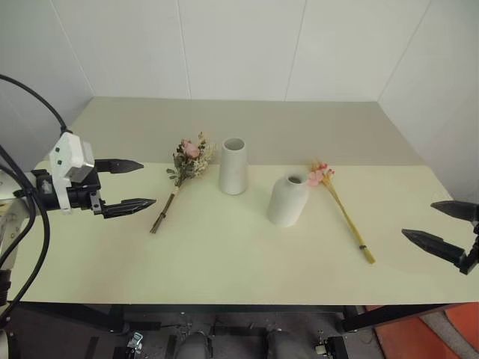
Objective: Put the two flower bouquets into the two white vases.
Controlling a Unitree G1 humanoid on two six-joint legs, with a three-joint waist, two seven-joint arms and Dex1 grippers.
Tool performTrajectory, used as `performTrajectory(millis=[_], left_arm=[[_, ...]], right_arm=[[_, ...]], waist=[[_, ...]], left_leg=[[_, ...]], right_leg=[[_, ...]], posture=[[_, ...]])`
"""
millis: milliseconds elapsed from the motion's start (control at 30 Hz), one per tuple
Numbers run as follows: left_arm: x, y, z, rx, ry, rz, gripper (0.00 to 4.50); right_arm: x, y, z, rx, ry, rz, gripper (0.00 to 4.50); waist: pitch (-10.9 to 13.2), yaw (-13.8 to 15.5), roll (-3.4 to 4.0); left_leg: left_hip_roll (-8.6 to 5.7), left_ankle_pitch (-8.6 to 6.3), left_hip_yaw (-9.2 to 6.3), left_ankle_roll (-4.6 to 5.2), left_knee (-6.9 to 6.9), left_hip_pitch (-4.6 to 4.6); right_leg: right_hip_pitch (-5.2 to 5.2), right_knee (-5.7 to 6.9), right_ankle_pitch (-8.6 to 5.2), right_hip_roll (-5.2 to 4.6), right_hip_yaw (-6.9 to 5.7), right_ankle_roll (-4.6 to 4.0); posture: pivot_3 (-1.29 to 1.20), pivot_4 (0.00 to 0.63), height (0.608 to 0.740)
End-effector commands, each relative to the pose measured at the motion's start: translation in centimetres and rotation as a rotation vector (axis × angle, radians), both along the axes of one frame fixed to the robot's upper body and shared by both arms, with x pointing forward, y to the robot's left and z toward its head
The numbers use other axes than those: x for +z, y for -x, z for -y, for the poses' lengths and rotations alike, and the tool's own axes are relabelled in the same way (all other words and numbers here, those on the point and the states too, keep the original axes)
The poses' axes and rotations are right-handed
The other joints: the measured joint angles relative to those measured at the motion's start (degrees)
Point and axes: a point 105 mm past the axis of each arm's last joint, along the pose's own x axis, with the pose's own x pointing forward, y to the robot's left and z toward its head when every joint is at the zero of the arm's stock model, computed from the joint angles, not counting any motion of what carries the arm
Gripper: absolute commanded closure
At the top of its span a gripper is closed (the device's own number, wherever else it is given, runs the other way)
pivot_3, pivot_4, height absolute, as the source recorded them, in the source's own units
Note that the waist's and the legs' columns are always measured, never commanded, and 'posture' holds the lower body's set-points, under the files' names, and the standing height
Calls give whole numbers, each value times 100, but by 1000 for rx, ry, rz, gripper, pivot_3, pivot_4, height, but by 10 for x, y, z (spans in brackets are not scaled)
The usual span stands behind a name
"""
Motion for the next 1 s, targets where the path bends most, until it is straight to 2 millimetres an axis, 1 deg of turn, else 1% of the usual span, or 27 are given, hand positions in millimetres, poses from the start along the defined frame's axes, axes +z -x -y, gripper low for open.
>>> performTrajectory(millis=[33,100,367,467,533,600,700,767,833,900,1000], left_arm=[[16,3,0,4,-12,70,12],[16,2,0,4,-11,73,12],[19,0,2,0,-12,82,12],[19,-2,9,-26,-12,84,12],[18,-5,19,-63,-6,80,12],[14,-9,34,-113,-8,77,12],[13,-18,68,-211,-9,86,12],[13,-21,87,-270,-13,90,12],[10,-22,104,-325,-21,86,12],[6,-24,115,-347,-46,83,12],[2,-24,128,-373,-53,79,12]], right_arm=[[11,1,1,-9,36,48,0],[11,-1,2,-18,74,78,0],[9,-2,-1,-8,69,90,0],[5,-11,1,-37,67,89,0],[-1,-22,-2,-40,62,59,0],[-13,-38,-5,-40,59,-46,0],[-32,-74,-6,-83,66,-156,0],[-39,-97,-9,-113,79,-182,0],[-43,-120,-13,-137,76,-201,0],[-48,-135,-16,-149,86,-221,0],[-57,-153,-22,-153,85,-264,0]], waist=[[0,2,0],[0,2,0],[0,-1,0],[0,-9,0],[-1,-7,-1],[-2,-18,-1],[-5,-30,-7],[-4,-37,-8],[-4,-59,-7],[-3,-94,-6],[-3,-134,-5]], left_leg=[[0,0,0,0,0,0],[0,0,0,0,0,0],[0,0,0,0,0,0],[0,0,1,0,0,1],[-1,0,1,0,1,2],[-1,1,2,-1,2,4],[0,1,6,-1,5,9],[-2,3,6,-2,9,6],[-1,3,5,-2,7,-1],[-3,2,4,-1,4,-17],[-4,-1,0,3,3,-29]], right_leg=[[0,0,0,0,0,0],[0,0,0,0,0,0],[0,0,0,0,0,0],[1,0,0,0,0,0],[2,0,1,0,1,1],[5,1,2,-1,1,1],[8,1,8,2,6,-3],[6,-1,13,2,7,-3],[-3,0,30,6,8,-37],[-19,0,31,5,9,-42],[-27,-1,31,3,7,-42]], posture=[[0,150,740],[0,150,740],[0,150,740],[0,150,740],[0,150,740],[0,150,740],[0,150,740],[0,150,740],[0,150,740],[0,150,740],[0,150,740]])
